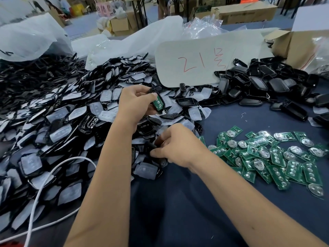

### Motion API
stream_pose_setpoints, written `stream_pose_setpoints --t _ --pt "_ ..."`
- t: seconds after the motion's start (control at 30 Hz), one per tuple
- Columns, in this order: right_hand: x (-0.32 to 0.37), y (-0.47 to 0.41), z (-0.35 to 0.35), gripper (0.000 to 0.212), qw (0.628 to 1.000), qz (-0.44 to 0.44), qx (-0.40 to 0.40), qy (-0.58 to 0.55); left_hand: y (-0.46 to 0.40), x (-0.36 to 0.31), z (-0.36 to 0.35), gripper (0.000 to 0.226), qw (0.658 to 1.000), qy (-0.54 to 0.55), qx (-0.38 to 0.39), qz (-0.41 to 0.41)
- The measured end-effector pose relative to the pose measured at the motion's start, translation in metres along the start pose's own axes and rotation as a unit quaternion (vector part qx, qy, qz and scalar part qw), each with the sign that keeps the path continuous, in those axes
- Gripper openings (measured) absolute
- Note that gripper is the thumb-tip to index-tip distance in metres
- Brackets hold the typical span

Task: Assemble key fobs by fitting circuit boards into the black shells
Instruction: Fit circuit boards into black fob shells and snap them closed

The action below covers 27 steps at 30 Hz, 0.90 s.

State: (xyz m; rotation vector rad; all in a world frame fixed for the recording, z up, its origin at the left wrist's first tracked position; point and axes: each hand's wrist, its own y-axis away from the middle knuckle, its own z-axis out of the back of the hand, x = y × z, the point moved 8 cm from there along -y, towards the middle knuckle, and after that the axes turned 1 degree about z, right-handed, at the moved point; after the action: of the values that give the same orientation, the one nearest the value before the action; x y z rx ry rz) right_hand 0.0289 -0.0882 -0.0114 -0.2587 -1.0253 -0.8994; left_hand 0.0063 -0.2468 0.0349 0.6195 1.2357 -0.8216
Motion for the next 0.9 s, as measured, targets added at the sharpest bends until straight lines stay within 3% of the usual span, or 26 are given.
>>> stream_pose_setpoints --t 0.2,0.3,0.43,0.57,0.7,0.77,0.83,0.9 --pt "-0.027 0.006 0.056 0.009 0.986 -0.004 -0.027 -0.162 0.003 -0.004 -0.023 0.012 1.0 0.019 0.012 0.009" --pt "-0.049 0.021 0.125 0.011 0.966 0.052 -0.148 -0.206 0.006 -0.011 -0.067 0.009 0.999 0.014 0.05 0.006" --pt "-0.091 0.057 0.203 0.022 0.923 0.112 -0.363 -0.055 0.024 -0.019 -0.154 0.01 0.99 -0.04 0.129 -0.03" --pt "-0.109 0.081 0.223 0.027 0.879 0.19 -0.436 0.029 0.042 -0.018 -0.218 0.015 0.972 -0.14 0.172 -0.082" --pt "-0.113 0.087 0.227 0.024 0.851 0.232 -0.468 0.045 0.049 -0.02 -0.222 0.009 0.96 -0.212 0.085 -0.163" --pt "-0.112 0.086 0.226 0.026 0.847 0.241 -0.47 0.056 0.048 -0.025 -0.215 0.012 0.975 -0.12 0.062 -0.175" --pt "-0.11 0.083 0.222 0.029 0.849 0.244 -0.463 0.067 0.048 -0.016 -0.226 0.019 0.982 0.046 0.163 -0.077" --pt "-0.11 0.081 0.219 0.031 0.855 0.237 -0.455 0.068 0.057 -0.011 -0.241 0.017 0.95 0.147 0.276 0.001"
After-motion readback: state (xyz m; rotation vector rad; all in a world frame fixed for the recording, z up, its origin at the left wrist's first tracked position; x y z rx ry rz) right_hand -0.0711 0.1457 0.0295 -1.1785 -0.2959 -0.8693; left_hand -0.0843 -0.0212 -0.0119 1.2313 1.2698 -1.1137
